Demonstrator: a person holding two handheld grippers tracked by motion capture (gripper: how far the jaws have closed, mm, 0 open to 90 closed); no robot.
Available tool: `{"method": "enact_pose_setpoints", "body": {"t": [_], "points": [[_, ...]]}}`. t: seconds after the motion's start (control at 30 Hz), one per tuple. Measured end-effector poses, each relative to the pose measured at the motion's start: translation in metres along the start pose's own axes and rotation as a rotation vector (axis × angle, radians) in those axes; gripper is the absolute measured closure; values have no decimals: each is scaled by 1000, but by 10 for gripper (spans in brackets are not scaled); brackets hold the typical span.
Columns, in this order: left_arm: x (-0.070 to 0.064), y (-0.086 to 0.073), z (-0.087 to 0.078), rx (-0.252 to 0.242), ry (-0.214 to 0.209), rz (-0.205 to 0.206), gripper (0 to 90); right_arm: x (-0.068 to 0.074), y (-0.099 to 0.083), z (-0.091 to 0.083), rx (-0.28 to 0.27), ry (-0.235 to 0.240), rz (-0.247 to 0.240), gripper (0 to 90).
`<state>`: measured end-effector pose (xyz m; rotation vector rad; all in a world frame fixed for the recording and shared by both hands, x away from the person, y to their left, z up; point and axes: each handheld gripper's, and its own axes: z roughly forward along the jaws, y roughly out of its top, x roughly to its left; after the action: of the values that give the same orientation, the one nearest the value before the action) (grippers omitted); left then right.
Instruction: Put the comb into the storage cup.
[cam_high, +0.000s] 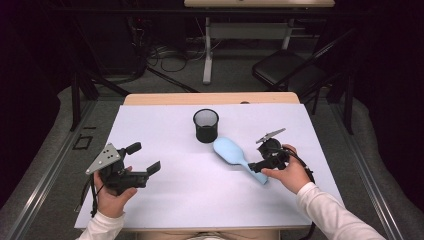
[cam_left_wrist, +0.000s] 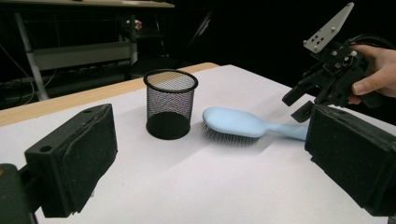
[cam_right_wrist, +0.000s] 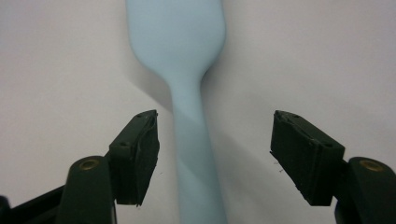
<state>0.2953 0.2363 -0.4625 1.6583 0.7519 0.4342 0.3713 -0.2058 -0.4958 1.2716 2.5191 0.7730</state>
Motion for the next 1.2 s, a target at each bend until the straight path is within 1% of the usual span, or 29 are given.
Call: {"method": "enact_pose_setpoints", "body": {"t": [0.07, 0.13, 0.17, 0.27, 0.33, 0.37, 0.4, 0.47, 0.5, 0.6, 0.63, 0.7, 0.77, 0.8, 0.83, 0.93, 1.0, 1.03, 1.07, 1.13, 1.17, 1.2], "points": [[0, 0, 0, 0, 0, 0, 25, 0, 1, 0, 0, -16, -27, 246], [0, 0, 0, -1, 1, 0, 25, -1, 2, 0, 17, -18, -9, 181], [0, 0, 0, 0, -1, 0, 25, -2, 2, 0, 19, -18, -12, 149], [0, 0, 0, -2, -4, 0, 26, -2, 3, 0, 14, -30, -2, 130], [0, 0, 0, 0, -1, 1, 26, -2, 3, 1, 14, -22, 1, 75], [0, 0, 0, -1, 2, 2, 26, -3, 4, 0, 30, -15, 6, 56], [0, 0, 0, 0, 3, 3, 26, -2, 4, 1, 29, -4, 13, 45], [0, 0, 0, -1, 0, 2, 25, -2, 4, 2, 33, 4, -2, 8], [0, 0, 0, -1, 0, 2, 25, -2, 4, 1, 47, 7, -6, 0], [0, 0, 0, -1, 0, 2, 25, -1, 5, 2, 31, -3, -17, 0], [0, 0, 0, -1, -1, 2, 25, -1, 6, 0, 50, -6, -20, 0], [0, 0, 0, 0, -2, 4, 25, 0, 7, 0, 44, -11, -19, 0], [0, 0, 0, 3, 0, 4, 26, 0, 9, -1, 54, -10, -26, 0], [0, 0, 0, 3, 0, 4, 26, 1, 10, 0, 46, -13, -26, 0], [0, 0, 0, 1, -1, 4, 25, 1, 11, -1, 66, -16, -38, 0], [0, 0, 0, 1, -2, 4, 25, 1, 13, 0, 69, -20, -56, 0], [0, 0, 0, 4, 0, 4, 26, 1, 13, 1, 67, -20, -56, 0], [0, 0, 0, 0, -2, 3, 25, 1, 14, 0, 88, -23, -62, 0], [0, 0, 0, 1, 2, 3, 26, 2, 14, 1, 88, -23, -58, 0], [0, 0, 0, -1, -1, 2, 26, 2, 15, 2, 103, -28, -66, 0], [0, 0, 0, 0, 2, 2, 26, 2, 15, 4, 83, -30, -67, 0], [0, 0, 0, 2, 2, 4, 26, 2, 16, 5, 100, -33, -67, 0]]}}
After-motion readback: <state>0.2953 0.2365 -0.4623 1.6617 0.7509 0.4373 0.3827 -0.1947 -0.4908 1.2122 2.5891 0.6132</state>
